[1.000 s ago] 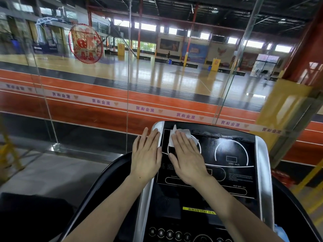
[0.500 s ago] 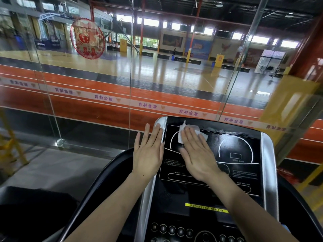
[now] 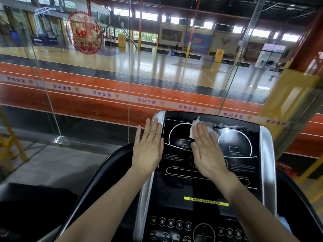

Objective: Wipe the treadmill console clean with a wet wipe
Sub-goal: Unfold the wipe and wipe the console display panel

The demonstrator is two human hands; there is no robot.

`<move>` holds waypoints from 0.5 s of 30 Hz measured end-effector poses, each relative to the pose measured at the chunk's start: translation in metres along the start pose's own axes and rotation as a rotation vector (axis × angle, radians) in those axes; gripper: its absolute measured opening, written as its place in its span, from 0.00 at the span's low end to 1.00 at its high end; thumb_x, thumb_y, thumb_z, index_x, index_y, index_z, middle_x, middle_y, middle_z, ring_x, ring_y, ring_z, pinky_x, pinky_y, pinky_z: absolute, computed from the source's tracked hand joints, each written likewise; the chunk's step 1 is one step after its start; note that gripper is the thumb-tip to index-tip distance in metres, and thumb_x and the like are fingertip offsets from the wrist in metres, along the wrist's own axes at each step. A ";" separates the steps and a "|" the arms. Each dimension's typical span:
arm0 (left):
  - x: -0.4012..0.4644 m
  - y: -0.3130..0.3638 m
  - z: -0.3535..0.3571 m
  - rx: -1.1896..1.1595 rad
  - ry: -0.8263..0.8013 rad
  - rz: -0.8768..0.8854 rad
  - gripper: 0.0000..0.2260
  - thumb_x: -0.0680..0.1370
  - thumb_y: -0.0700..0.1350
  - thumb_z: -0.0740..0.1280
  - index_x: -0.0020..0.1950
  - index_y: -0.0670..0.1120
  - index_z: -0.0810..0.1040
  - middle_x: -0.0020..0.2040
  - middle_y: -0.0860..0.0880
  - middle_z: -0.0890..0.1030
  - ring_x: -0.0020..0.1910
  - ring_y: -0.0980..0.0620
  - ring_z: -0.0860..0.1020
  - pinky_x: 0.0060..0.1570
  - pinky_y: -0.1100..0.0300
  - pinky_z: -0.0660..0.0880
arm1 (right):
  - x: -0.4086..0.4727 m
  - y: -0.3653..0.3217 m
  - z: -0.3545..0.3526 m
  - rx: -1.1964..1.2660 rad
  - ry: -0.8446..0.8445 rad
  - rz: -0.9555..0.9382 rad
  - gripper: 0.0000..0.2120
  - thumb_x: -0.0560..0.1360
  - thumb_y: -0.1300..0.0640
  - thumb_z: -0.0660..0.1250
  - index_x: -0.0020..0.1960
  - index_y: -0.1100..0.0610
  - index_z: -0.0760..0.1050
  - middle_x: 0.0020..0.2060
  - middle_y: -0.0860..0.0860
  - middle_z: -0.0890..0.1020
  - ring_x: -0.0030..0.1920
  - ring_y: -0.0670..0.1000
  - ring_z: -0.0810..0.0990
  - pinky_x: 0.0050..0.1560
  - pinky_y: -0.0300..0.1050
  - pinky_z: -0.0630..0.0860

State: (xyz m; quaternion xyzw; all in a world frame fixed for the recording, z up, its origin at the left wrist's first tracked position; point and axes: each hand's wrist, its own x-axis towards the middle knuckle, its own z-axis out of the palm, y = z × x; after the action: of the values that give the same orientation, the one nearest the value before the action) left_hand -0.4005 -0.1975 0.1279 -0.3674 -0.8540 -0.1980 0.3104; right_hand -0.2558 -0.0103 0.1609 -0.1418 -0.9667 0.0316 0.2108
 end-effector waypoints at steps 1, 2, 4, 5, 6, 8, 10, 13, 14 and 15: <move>0.000 0.000 0.000 0.010 0.001 0.006 0.26 0.87 0.52 0.49 0.83 0.42 0.60 0.84 0.44 0.56 0.84 0.45 0.51 0.81 0.40 0.53 | 0.005 -0.012 0.002 0.028 -0.010 -0.008 0.31 0.84 0.43 0.35 0.86 0.50 0.39 0.85 0.47 0.41 0.84 0.42 0.35 0.85 0.49 0.38; 0.000 0.000 0.000 0.019 0.002 0.010 0.26 0.87 0.51 0.49 0.83 0.41 0.60 0.84 0.44 0.56 0.84 0.44 0.51 0.81 0.40 0.54 | 0.012 -0.026 0.005 0.055 -0.024 -0.037 0.31 0.84 0.43 0.35 0.86 0.50 0.39 0.85 0.46 0.41 0.83 0.42 0.35 0.84 0.49 0.37; 0.001 -0.002 0.000 0.025 0.001 0.017 0.26 0.87 0.51 0.49 0.83 0.41 0.60 0.84 0.43 0.56 0.84 0.44 0.51 0.81 0.39 0.54 | 0.024 -0.050 0.011 0.074 -0.048 -0.111 0.32 0.84 0.43 0.34 0.86 0.51 0.40 0.85 0.46 0.41 0.83 0.41 0.34 0.84 0.49 0.36; 0.001 -0.002 -0.001 0.027 0.000 0.023 0.26 0.87 0.51 0.49 0.83 0.41 0.60 0.84 0.43 0.56 0.84 0.44 0.51 0.81 0.39 0.54 | 0.027 -0.056 0.011 0.060 -0.054 -0.135 0.32 0.84 0.43 0.33 0.86 0.51 0.39 0.85 0.46 0.40 0.83 0.41 0.33 0.84 0.49 0.36; 0.001 -0.002 -0.001 0.032 -0.004 0.030 0.26 0.87 0.51 0.49 0.83 0.40 0.60 0.84 0.42 0.56 0.84 0.44 0.51 0.81 0.39 0.54 | 0.027 -0.057 0.010 0.037 -0.059 -0.150 0.32 0.84 0.43 0.33 0.86 0.51 0.39 0.85 0.46 0.39 0.83 0.40 0.32 0.84 0.49 0.36; 0.000 -0.001 -0.001 0.043 -0.012 0.043 0.26 0.87 0.51 0.49 0.83 0.39 0.59 0.84 0.42 0.55 0.84 0.44 0.50 0.81 0.39 0.54 | 0.020 -0.040 0.006 0.008 -0.056 -0.143 0.31 0.84 0.43 0.33 0.86 0.50 0.38 0.85 0.46 0.38 0.82 0.40 0.32 0.84 0.48 0.35; 0.001 0.000 -0.002 0.050 -0.019 0.042 0.26 0.88 0.51 0.48 0.83 0.39 0.59 0.84 0.41 0.55 0.84 0.44 0.50 0.81 0.40 0.53 | 0.004 -0.008 0.001 0.024 -0.006 -0.075 0.31 0.84 0.44 0.34 0.86 0.49 0.38 0.85 0.45 0.39 0.83 0.40 0.34 0.84 0.48 0.37; 0.001 0.002 -0.001 0.059 -0.021 0.031 0.26 0.88 0.52 0.47 0.82 0.40 0.59 0.84 0.42 0.56 0.84 0.44 0.50 0.81 0.39 0.53 | -0.019 0.030 -0.002 0.047 0.088 0.098 0.30 0.85 0.45 0.36 0.86 0.48 0.40 0.85 0.45 0.42 0.84 0.41 0.36 0.85 0.51 0.40; 0.002 0.003 -0.001 0.063 -0.019 0.035 0.26 0.88 0.52 0.47 0.82 0.40 0.59 0.84 0.42 0.56 0.84 0.43 0.50 0.81 0.39 0.52 | -0.020 0.031 0.000 0.058 0.098 0.143 0.30 0.85 0.45 0.36 0.86 0.49 0.41 0.85 0.46 0.42 0.84 0.41 0.36 0.85 0.50 0.39; 0.003 0.003 -0.002 0.066 -0.021 0.040 0.26 0.88 0.52 0.47 0.82 0.40 0.59 0.84 0.42 0.57 0.84 0.43 0.50 0.81 0.39 0.52 | -0.016 0.026 0.001 0.069 0.097 0.169 0.31 0.84 0.45 0.35 0.86 0.50 0.42 0.86 0.47 0.43 0.84 0.42 0.36 0.85 0.49 0.37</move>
State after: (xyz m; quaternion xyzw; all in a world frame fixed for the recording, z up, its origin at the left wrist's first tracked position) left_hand -0.3993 -0.1950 0.1316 -0.3759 -0.8559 -0.1597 0.3172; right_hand -0.2354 0.0095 0.1501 -0.2167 -0.9383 0.0756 0.2585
